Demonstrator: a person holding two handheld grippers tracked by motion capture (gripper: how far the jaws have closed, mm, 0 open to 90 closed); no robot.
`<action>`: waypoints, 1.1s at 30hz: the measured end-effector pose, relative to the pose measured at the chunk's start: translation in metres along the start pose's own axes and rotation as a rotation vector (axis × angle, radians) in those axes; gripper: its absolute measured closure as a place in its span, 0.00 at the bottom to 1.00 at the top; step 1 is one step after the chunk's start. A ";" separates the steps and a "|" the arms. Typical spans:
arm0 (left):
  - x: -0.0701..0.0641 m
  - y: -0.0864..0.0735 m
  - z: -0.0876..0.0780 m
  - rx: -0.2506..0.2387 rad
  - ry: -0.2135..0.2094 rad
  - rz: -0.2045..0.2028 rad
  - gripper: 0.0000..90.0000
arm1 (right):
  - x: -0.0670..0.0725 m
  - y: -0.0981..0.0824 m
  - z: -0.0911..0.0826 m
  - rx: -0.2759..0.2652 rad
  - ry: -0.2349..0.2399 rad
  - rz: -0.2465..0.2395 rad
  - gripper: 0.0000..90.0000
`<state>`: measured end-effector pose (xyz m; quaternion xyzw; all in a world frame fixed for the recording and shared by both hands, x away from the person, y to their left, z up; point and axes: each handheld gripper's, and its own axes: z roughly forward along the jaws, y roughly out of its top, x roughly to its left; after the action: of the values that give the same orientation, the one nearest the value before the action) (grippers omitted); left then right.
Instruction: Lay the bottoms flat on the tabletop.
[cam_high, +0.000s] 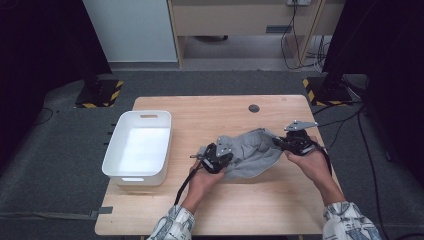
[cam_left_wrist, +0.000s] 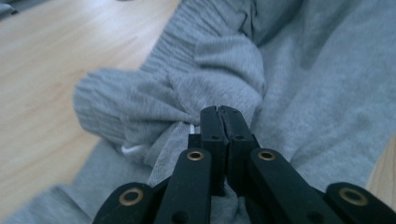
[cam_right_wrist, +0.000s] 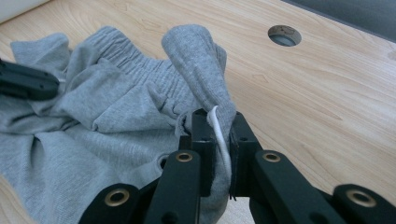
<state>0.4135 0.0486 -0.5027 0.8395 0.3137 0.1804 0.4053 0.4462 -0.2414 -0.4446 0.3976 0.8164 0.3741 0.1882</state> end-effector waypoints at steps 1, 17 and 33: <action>0.000 -0.004 0.001 -0.004 0.000 -0.012 0.99 | 0.000 0.000 0.000 -0.001 -0.001 0.000 0.94; -0.002 -0.007 -0.001 -0.020 0.012 -0.044 0.97 | 0.002 0.001 0.003 0.011 -0.002 0.000 0.93; 0.010 0.005 -0.036 -0.130 0.041 -0.095 0.66 | 0.005 0.004 0.003 0.017 0.001 0.001 0.93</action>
<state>0.4022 0.0735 -0.4763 0.7918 0.3489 0.1981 0.4606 0.4474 -0.2342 -0.4438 0.3997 0.8192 0.3676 0.1844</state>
